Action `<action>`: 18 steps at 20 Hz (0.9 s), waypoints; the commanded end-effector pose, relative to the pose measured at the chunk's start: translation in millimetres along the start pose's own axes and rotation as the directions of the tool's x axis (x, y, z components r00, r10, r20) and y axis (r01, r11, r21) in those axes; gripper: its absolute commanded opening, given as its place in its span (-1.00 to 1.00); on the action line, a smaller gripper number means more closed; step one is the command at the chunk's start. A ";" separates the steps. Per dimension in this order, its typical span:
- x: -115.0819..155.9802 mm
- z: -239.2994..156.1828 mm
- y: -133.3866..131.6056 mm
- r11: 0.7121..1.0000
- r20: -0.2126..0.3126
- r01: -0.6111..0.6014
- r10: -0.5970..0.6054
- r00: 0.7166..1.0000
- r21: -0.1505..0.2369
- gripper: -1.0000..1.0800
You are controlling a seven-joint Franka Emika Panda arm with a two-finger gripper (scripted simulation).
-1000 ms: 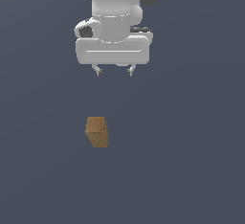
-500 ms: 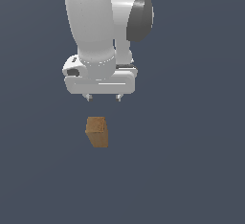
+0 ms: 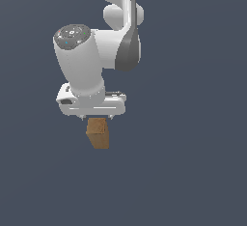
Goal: Pick up the object and move it to a goal position.
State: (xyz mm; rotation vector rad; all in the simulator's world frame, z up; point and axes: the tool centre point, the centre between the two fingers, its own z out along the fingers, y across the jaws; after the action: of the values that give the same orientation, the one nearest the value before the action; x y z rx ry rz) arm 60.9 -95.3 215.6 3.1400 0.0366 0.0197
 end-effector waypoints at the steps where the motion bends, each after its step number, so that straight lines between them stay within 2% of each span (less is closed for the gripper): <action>1: 3.7 10.5 5.1 1.000 0.005 0.002 -0.002 1.000 0.001 0.92; 12: 6.1 25.6 10.5 1.000 0.013 0.003 -0.003 1.000 0.001 0.92; 18: 5.1 53.2 10.8 1.000 0.013 0.003 -0.003 1.000 0.001 0.92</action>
State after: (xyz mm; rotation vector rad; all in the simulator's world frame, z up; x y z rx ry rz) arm 67.6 -106.0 171.4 3.1411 0.0411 0.0014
